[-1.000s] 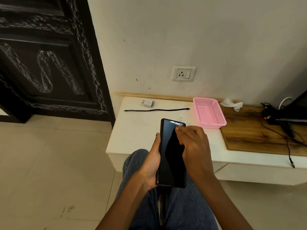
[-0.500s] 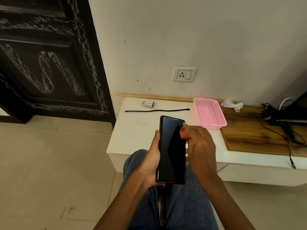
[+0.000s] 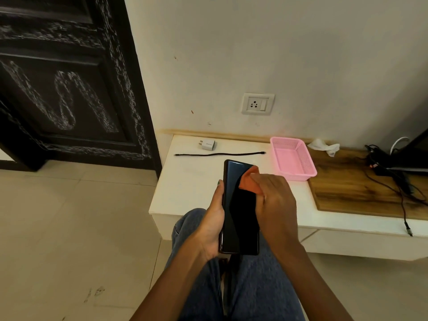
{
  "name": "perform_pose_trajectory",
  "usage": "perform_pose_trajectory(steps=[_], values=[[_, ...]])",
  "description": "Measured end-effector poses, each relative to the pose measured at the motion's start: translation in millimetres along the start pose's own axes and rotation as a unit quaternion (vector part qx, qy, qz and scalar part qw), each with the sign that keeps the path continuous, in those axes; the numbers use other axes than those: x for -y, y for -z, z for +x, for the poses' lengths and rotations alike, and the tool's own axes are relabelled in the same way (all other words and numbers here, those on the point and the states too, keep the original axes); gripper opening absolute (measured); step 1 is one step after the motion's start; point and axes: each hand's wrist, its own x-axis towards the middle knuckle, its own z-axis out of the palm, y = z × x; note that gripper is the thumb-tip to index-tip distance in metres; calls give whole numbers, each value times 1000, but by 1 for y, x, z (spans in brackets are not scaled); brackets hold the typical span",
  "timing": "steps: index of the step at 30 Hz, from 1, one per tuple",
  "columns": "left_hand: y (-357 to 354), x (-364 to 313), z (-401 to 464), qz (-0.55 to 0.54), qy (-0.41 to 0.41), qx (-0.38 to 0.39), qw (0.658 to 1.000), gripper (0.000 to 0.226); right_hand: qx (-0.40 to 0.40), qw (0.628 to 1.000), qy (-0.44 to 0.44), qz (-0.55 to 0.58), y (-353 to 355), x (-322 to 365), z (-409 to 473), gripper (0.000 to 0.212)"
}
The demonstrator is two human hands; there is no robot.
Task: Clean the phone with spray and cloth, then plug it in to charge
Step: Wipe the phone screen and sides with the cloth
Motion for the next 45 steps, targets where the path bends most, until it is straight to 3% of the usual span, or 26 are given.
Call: perform_pose_trajectory(steps=[2, 5, 13, 22, 26, 34, 38, 45], values=[[1, -1, -1, 2, 2, 4, 1000, 59, -1, 1000, -1, -9, -1, -4, -2, 25], [-2, 1, -3, 11, 2, 5, 1000, 58, 13, 999, -30, -17, -2, -7, 4, 41], [-3, -4, -4, 11, 0, -7, 1000, 59, 38, 999, 33, -21, -2, -6, -4, 52], [-7, -5, -4, 28, -2, -14, 1000, 63, 21, 998, 19, -63, -5, 0, 8, 62], [-3, -6, -7, 29, 5, -23, 999, 64, 48, 994, 63, -78, -4, -3, -6, 58], [-20, 3, -3, 39, 31, -20, 999, 62, 30, 998, -2, -49, -4, 5, 6, 44], [-20, 4, -1, 29, 34, -16, 999, 59, 66, 997, 26, -14, -1, 4, 5, 54], [-13, -1, -2, 29, 42, 35, 998, 65, 19, 999, 2, -46, 3, -17, 4, 49]])
